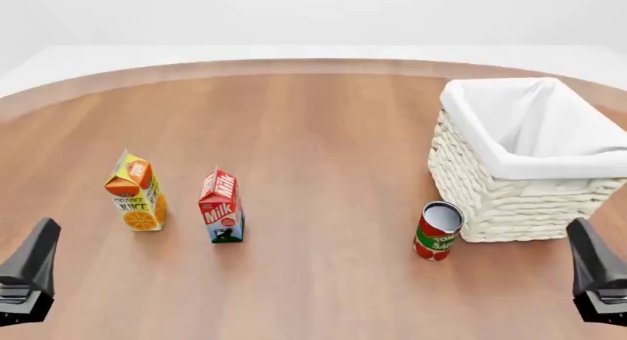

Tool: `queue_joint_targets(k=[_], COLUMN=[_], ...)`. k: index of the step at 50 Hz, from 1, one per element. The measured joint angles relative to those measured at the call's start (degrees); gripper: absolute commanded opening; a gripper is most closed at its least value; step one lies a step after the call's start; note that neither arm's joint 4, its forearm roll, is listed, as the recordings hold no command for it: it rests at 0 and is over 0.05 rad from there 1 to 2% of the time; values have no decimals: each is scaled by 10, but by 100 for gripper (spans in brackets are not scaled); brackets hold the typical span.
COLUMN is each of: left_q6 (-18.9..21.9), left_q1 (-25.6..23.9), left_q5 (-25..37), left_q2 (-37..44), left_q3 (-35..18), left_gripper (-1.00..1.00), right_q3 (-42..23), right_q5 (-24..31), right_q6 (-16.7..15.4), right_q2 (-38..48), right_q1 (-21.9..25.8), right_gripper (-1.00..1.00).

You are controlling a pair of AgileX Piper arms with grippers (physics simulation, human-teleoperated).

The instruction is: Pick the milk and place it in the basket.

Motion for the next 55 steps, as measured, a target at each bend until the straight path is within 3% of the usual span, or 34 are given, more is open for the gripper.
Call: queue_joint_targets(k=[23,43,55], left_q6=[0,0,0], left_q1=[0,0,0], left_q5=[-1,-1,-1], left_q2=[2,3,3], left_q3=[-1,-1,-1], left_gripper=[100,100,100], right_q3=[-26,-57,-68], right_q5=[17,9,-20], right_q6=[-2,-22,-18], right_q2=[18,80,132], right_q1=[26,99,152], right_gripper=[100,100,100])
